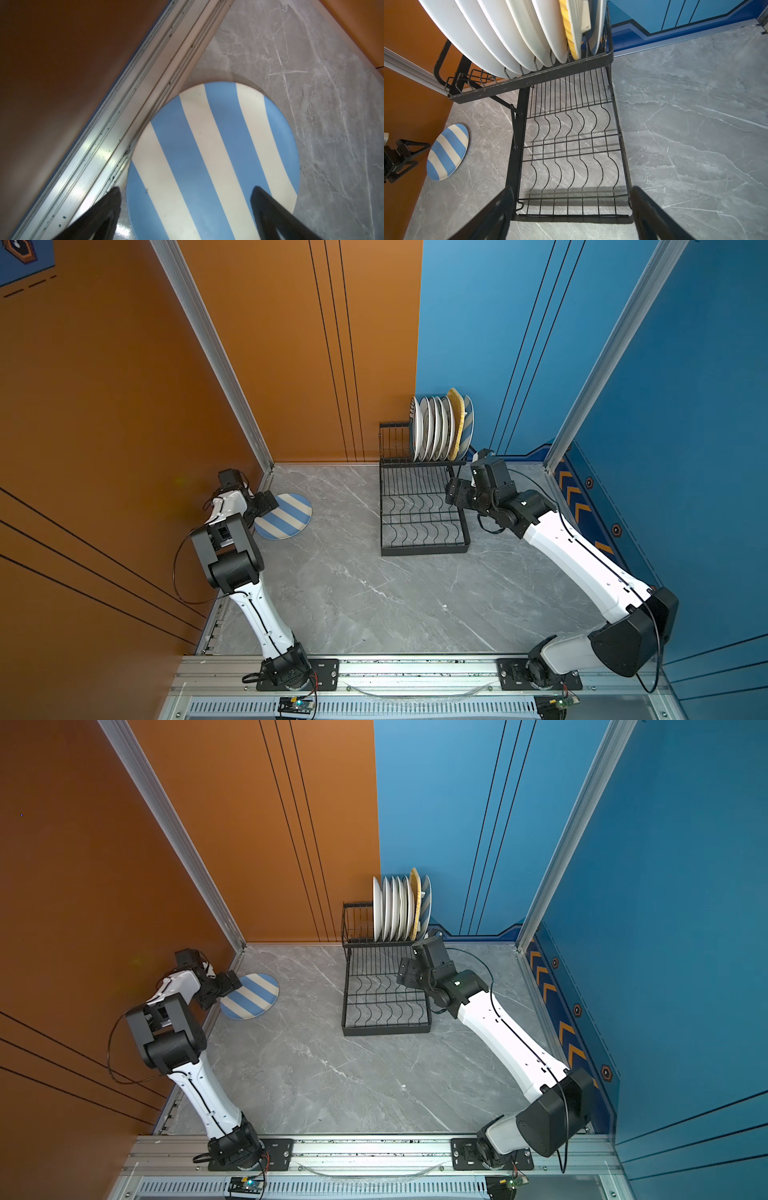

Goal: Load plates into a dish rack
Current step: Move the plate to the bottom-center of the table.

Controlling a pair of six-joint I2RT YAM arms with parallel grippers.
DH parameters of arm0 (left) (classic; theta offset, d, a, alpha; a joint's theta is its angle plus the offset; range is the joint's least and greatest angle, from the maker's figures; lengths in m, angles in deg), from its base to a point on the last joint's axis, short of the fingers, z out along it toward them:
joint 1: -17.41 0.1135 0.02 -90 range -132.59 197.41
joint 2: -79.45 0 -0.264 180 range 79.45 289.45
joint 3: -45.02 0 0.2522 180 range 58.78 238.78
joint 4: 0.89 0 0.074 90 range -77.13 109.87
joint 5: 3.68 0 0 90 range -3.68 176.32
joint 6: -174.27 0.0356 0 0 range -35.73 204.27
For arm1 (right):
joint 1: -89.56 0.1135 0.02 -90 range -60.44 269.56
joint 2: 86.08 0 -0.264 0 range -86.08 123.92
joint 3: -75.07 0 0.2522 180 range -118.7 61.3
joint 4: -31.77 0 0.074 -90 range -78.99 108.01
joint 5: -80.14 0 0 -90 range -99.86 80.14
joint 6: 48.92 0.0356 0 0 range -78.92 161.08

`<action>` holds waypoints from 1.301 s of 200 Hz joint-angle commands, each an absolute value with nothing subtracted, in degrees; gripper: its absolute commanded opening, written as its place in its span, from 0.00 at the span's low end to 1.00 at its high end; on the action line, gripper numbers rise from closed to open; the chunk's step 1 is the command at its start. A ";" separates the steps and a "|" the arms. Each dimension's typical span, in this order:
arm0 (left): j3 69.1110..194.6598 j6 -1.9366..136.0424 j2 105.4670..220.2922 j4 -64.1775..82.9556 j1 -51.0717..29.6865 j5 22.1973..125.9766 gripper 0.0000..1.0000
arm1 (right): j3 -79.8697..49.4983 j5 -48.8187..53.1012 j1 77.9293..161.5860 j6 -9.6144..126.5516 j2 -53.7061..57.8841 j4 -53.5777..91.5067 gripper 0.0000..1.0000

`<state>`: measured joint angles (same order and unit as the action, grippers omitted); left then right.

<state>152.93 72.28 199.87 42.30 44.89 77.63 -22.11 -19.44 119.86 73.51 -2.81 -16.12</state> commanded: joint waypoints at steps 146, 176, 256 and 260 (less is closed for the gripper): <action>155.07 72.66 205.05 43.02 42.64 82.05 1.00 | -24.40 -18.26 117.51 72.02 -2.49 -18.38 0.90; 155.85 72.50 205.91 43.81 41.94 80.39 1.00 | -24.24 -18.42 117.33 72.02 -2.74 -18.46 0.90; 156.64 74.66 206.01 45.46 37.53 76.62 0.99 | -22.22 -19.24 117.63 72.72 -5.08 -18.66 0.90; 156.72 74.82 206.01 45.63 37.25 76.44 0.99 | -22.04 -19.36 117.68 72.65 -5.14 -18.64 0.90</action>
